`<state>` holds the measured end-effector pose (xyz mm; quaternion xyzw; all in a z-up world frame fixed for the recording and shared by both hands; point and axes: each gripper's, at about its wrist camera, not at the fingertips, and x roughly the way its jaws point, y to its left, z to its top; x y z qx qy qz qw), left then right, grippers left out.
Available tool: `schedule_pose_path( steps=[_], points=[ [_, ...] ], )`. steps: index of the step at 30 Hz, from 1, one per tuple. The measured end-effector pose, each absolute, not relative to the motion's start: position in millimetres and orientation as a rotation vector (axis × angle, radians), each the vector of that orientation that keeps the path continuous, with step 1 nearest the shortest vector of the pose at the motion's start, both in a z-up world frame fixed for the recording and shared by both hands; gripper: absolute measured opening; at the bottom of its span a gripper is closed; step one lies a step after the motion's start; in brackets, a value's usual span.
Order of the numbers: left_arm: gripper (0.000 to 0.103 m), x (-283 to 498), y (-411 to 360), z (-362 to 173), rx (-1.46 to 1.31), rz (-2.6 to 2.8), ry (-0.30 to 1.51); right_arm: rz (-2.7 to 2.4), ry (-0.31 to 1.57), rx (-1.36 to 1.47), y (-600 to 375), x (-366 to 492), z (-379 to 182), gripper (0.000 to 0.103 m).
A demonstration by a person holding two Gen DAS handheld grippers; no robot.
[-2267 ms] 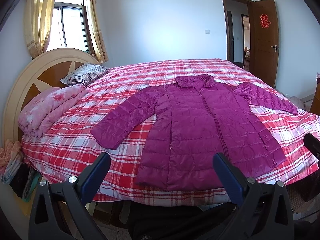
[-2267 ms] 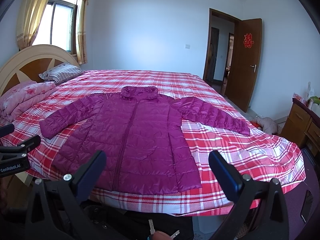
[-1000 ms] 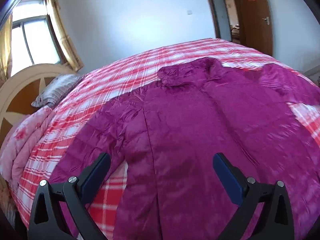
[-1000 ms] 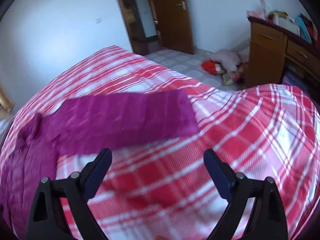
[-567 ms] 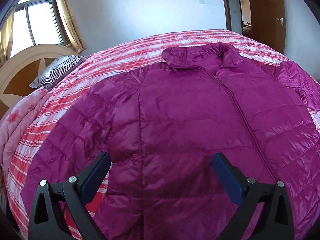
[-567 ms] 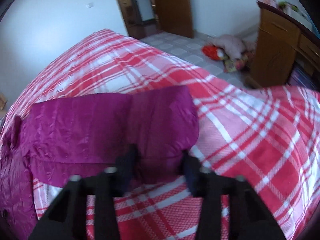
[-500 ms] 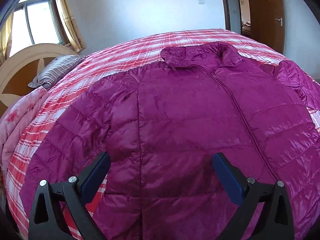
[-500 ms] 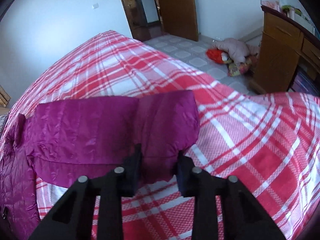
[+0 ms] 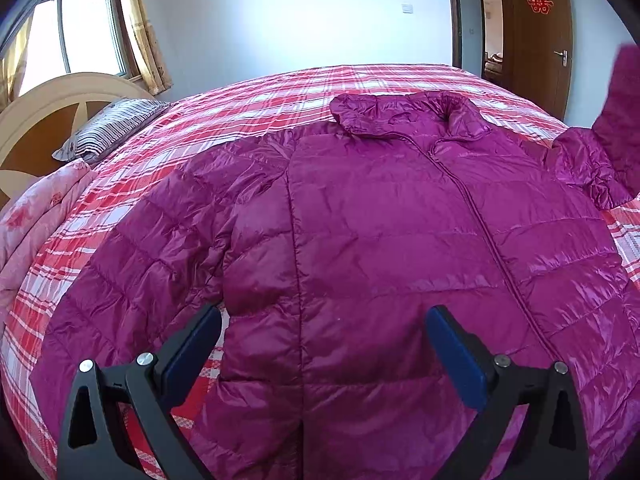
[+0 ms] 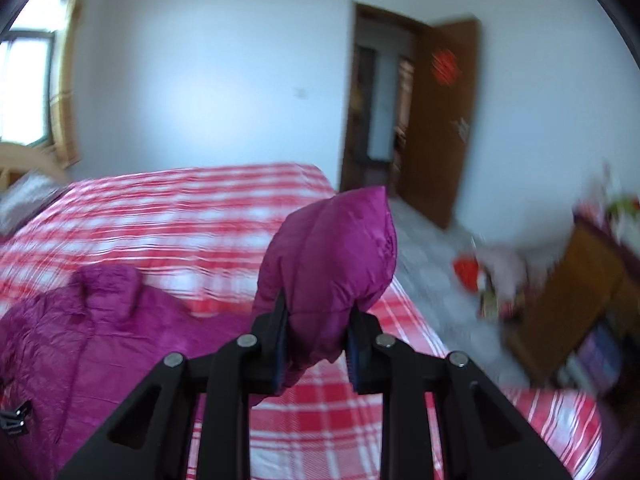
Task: Fold large clothes
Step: 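Grasp the jacket sleeve cuff with the right gripper and lift it, then carry the sleeve across the jacket body with the right gripper and lay it down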
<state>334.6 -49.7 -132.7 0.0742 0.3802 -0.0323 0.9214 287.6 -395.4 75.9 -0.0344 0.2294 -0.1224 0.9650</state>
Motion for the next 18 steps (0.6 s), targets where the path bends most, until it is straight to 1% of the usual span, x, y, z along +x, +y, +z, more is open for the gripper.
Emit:
schedule_pose_path(
  steps=[4,8,11,18],
  points=[
    [0.102,332,-46,-132,0.153,-0.068,0.782,-0.146,0.458,-0.158,-339,296,82,0.026],
    [0.102,332,-40,-135,0.153,-0.063,0.794,-0.03,0.463,-0.241,-285,300,70,0.026],
    [0.102,335,-32,-134,0.135,-0.055,0.811,0.06,0.484,-0.286,-245,307,52,0.026],
    [0.102,337,-15,-128,0.134,-0.018,0.798,0.231,0.575,-0.307,-168,327,-10,0.026]
  ],
)
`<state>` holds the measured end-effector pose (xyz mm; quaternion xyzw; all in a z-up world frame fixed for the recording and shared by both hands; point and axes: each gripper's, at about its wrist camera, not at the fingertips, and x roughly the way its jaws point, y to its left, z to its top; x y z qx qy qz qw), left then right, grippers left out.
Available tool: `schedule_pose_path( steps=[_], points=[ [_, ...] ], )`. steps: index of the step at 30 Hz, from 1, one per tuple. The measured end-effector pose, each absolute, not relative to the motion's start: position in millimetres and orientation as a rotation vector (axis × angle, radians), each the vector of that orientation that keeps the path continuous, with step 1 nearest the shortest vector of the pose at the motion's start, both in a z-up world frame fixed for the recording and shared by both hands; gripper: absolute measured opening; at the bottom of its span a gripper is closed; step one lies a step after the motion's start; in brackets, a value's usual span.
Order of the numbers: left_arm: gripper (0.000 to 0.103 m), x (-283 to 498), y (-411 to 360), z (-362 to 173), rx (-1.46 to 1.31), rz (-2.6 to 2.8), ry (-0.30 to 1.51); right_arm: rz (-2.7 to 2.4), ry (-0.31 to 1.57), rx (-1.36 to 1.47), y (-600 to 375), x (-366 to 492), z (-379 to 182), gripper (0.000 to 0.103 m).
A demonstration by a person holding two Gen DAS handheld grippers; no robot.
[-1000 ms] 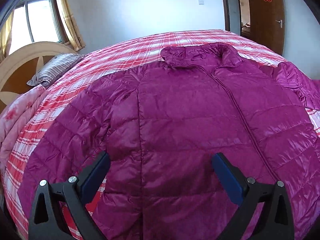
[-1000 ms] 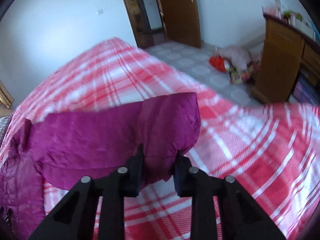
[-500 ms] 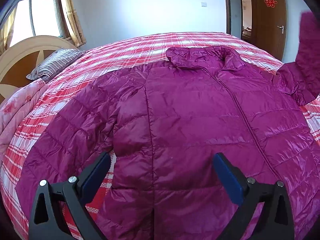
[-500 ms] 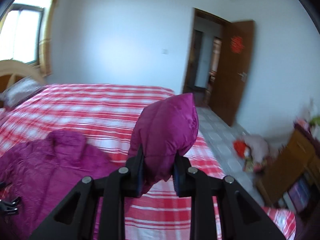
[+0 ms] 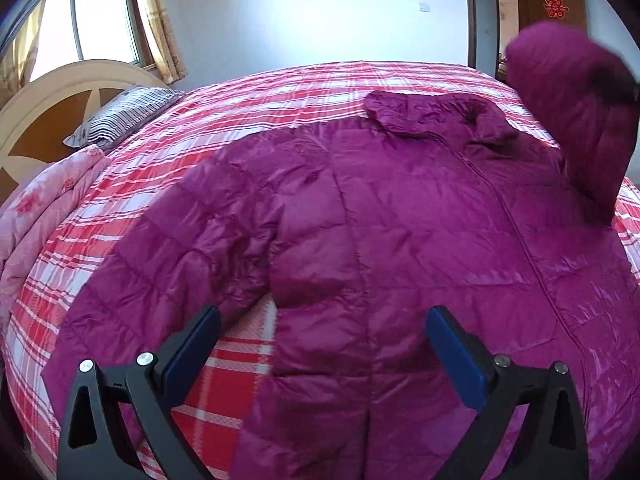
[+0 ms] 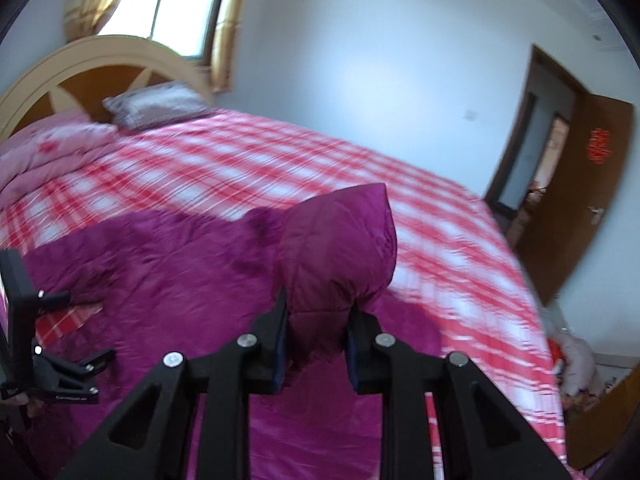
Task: Fold large clothes
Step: 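Carry the sleeve across the jacket body with the right gripper and lay it down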
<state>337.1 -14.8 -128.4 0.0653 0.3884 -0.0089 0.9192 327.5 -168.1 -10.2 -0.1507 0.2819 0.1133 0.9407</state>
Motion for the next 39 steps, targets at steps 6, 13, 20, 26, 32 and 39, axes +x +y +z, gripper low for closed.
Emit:
schedule_pose_path(
  steps=[6,13,20,26,32,39],
  points=[
    [0.102,344,-2,-128,0.13,0.02,0.804,0.316,0.677,-0.276,-134,338,-61,0.029],
    [0.102,355,11,-113,0.128,0.072,0.78,0.484,0.736,-0.179,-116,330,-89,0.09],
    [0.102,368,22,-68,0.08,0.137,0.671,0.541,0.621,-0.142,-135,296,-62,0.086],
    [0.102,379,-37,-69,0.114,0.029,0.665,0.278,0.552,-0.091,-198,320,-45,0.08],
    [0.102,389,-106,-101,0.242,-0.033,0.664,0.043,0.651,-0.052,-258,390,-81,0.075],
    [0.102,415,-125,-151,0.327,-0.009,0.786,0.018,0.788,0.024,-292,418,-124,0.074]
  ],
)
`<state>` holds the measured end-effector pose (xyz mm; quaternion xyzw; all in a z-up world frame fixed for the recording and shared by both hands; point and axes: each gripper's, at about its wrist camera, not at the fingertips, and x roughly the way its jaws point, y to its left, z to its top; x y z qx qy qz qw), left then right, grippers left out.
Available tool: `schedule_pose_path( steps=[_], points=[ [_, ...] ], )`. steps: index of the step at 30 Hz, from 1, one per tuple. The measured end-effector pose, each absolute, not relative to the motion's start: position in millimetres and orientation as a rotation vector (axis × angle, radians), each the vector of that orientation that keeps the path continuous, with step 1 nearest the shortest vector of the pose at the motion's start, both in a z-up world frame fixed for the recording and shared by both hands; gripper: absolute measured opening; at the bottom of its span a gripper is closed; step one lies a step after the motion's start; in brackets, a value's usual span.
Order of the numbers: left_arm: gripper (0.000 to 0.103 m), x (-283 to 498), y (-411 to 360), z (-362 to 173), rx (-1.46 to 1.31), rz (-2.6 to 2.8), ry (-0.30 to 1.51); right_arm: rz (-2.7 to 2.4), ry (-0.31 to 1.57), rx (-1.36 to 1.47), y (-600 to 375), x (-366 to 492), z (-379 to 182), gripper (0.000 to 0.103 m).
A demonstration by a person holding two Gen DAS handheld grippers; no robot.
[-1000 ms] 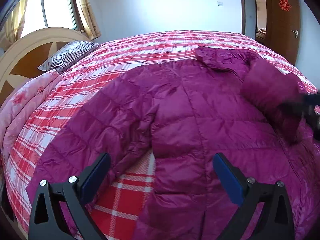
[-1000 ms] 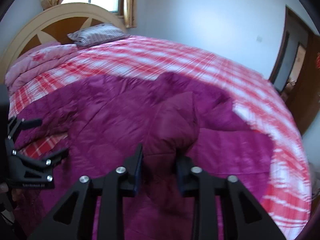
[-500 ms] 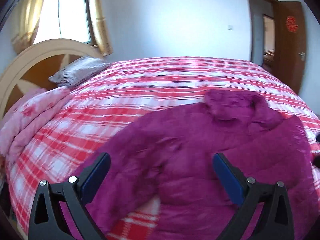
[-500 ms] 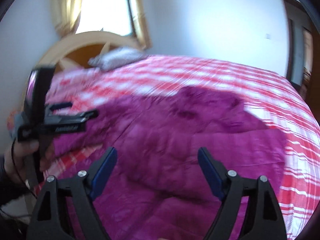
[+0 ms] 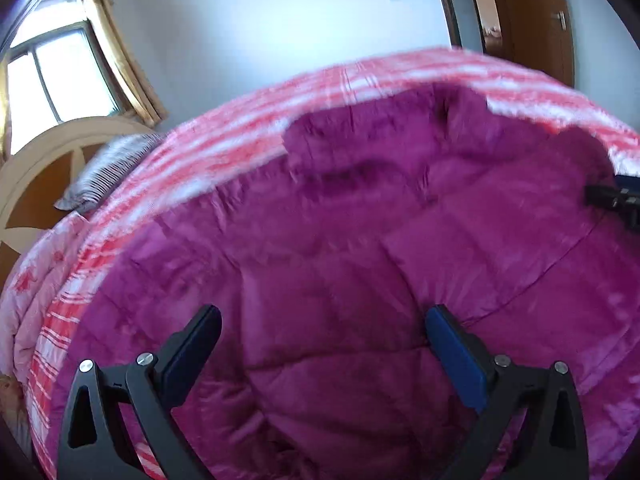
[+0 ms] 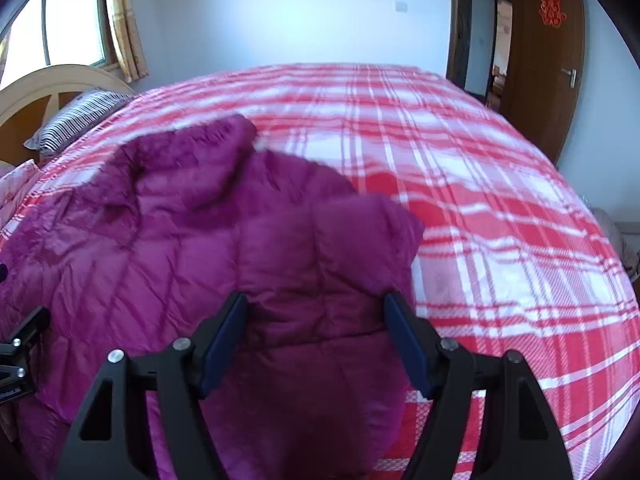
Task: Fold large clothes
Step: 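Carry the sleeve across the jacket body with the right gripper and lay it down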
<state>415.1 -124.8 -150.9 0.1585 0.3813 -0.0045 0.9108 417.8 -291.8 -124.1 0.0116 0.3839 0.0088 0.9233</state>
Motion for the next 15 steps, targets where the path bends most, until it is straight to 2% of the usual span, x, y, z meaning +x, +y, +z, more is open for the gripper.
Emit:
schedule_pose_path(
  steps=[10,13,15],
  points=[
    [0.102,421,-117,-163,0.258,-0.043,0.827,0.004,0.834,0.012,-295,418,-140,0.073],
    [0.102,422,-117,-164,0.245,-0.044,0.827,-0.015,0.803,-0.001,-295,409,-125,0.068],
    [0.102,421,-119,-165,0.25,-0.04,0.822,-0.02,0.718,0.007,-294,397,-103,0.068]
  ],
)
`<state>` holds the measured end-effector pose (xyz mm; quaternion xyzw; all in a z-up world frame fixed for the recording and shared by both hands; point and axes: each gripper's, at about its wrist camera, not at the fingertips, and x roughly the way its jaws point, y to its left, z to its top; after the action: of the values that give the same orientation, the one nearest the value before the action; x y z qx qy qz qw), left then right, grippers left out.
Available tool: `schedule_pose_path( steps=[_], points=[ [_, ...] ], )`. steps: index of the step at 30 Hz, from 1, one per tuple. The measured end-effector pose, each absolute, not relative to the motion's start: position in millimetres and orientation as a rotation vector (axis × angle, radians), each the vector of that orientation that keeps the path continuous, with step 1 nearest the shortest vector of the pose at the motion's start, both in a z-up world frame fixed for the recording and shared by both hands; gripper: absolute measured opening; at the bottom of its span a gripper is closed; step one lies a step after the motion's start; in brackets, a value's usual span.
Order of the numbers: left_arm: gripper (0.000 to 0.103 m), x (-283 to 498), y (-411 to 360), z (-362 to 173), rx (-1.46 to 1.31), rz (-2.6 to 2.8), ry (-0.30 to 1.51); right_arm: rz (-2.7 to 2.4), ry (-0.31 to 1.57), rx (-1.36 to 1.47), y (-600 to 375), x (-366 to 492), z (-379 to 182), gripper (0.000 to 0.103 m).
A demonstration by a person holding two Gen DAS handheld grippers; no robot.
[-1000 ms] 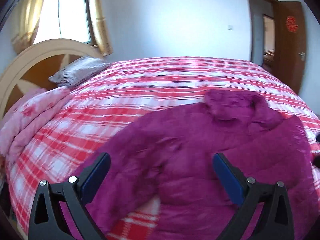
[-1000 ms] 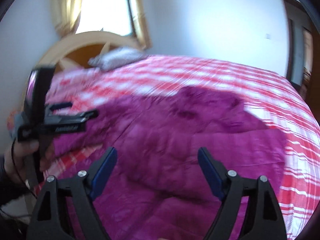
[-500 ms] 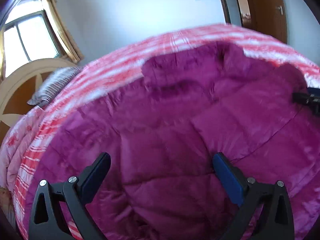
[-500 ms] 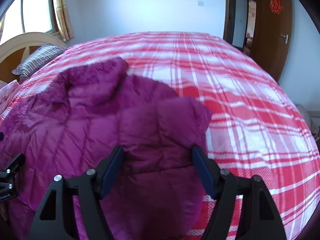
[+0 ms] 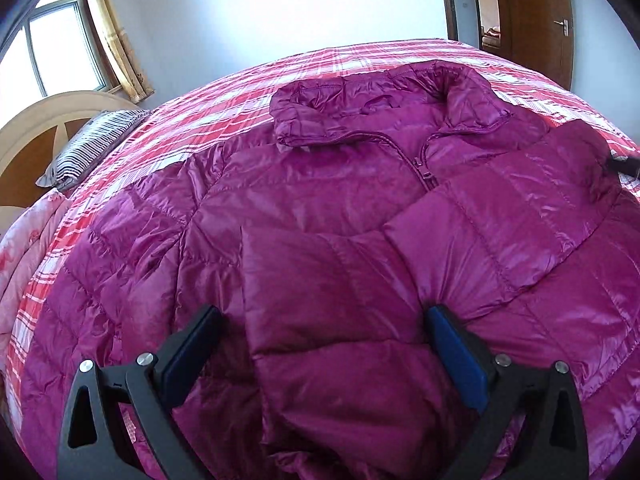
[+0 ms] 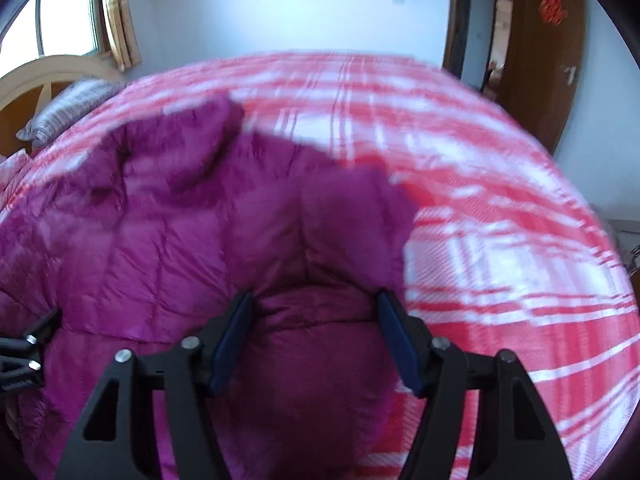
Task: Fold large clothes
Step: 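Carry the sleeve across the jacket body with the right gripper and lay it down, then open the right gripper on the jacket while the left gripper grasps the other sleeve cuff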
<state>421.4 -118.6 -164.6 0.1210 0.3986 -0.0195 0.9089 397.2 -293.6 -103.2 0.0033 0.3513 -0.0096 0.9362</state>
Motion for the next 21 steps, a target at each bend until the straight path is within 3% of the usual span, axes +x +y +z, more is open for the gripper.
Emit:
schedule_pose_path(
  steps=[5,11,21],
  points=[
    [0.102,420,-121,-165,0.266,-0.029,0.808,-0.031,0.699,-0.008,-283,416,-82,0.068],
    [0.102,419,-119,-165,0.246,-0.036,0.811,-0.044,0.859,0.066,-298,458,-129,0.065],
    [0.102,418,-118,-165,0.246,-0.033,0.808,-0.057,0.862,0.016,-295,457,-140,0.065]
  ],
)
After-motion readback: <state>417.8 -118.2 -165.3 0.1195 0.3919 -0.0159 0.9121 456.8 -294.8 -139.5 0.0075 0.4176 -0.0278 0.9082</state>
